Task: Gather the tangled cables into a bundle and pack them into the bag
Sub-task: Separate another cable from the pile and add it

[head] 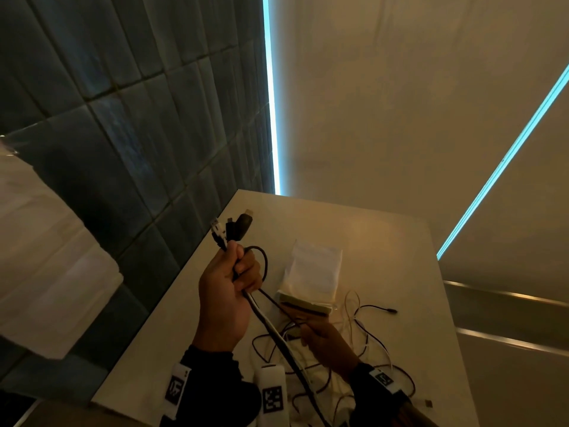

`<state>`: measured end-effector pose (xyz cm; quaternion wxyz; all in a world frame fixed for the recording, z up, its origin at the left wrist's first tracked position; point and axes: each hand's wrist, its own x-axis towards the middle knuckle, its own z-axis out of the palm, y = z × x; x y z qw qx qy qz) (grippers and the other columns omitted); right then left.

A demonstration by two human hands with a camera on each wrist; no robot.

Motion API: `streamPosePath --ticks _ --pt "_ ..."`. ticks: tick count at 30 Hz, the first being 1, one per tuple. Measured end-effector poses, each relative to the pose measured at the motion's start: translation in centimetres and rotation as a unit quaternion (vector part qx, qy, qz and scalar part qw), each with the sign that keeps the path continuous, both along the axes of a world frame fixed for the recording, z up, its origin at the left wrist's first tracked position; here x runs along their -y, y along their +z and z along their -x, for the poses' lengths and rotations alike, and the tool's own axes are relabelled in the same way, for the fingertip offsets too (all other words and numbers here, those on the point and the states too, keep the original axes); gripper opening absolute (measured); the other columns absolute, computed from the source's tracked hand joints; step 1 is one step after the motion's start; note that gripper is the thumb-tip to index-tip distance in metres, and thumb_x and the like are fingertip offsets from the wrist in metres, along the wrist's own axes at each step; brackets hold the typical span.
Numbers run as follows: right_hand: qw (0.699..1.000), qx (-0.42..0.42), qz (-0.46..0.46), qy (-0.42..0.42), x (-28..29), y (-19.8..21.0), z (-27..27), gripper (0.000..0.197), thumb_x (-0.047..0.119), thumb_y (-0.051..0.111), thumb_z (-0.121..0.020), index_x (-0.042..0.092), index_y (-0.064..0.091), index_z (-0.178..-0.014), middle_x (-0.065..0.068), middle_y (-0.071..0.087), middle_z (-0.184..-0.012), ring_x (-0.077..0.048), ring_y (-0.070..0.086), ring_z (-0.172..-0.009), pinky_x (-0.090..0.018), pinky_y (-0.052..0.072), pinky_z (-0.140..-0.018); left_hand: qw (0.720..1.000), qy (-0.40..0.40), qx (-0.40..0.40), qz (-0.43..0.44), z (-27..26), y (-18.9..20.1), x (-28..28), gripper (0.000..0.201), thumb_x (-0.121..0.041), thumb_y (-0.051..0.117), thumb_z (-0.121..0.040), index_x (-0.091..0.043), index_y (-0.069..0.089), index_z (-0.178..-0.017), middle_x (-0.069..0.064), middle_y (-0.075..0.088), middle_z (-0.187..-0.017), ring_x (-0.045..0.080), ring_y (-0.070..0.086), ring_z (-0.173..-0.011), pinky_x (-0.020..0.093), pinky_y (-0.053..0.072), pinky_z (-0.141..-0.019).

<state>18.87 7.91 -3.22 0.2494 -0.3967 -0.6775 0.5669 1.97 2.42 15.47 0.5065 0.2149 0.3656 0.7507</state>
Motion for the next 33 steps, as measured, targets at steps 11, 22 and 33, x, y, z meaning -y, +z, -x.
streamPosePath --ticks 11,22,33 --pt "0.987 0.065 0.113 -0.090 0.4 -1.3 -2.2 0.033 0.016 0.049 -0.097 0.011 0.058 -0.065 0.001 0.038 -0.050 -0.009 0.033 -0.039 -0.022 0.027 -0.043 0.996 0.024 -0.047 0.067 1.1 -0.6 0.5 0.031 -0.021 0.033 -0.103 -0.015 0.041 -0.073 -0.008 0.034 -0.052 0.005 0.025 -0.040 0.018 0.025 -0.040" --pt "0.967 -0.232 0.108 0.008 0.4 14.9 1.6 0.015 0.008 0.058 -0.089 0.004 0.059 -0.074 0.001 0.036 -0.049 -0.012 0.026 -0.040 -0.029 0.024 -0.055 0.976 0.021 -0.081 0.199 -1.1 -1.8 -0.3 0.029 -0.023 0.036 -0.104 -0.011 0.045 -0.079 0.012 0.068 -0.068 0.023 0.059 -0.059 0.032 0.037 -0.055" --pt "0.984 -0.120 0.107 0.073 1.7 11.1 0.4 0.028 0.019 0.054 -0.096 0.001 0.058 -0.075 0.012 0.041 -0.044 -0.004 0.031 -0.037 -0.018 0.025 -0.040 0.995 -0.053 0.063 0.054 -1.6 -0.1 0.1 0.031 -0.027 0.034 -0.101 -0.015 0.042 -0.074 -0.001 0.043 -0.063 0.010 0.030 -0.046 0.025 0.030 -0.048"
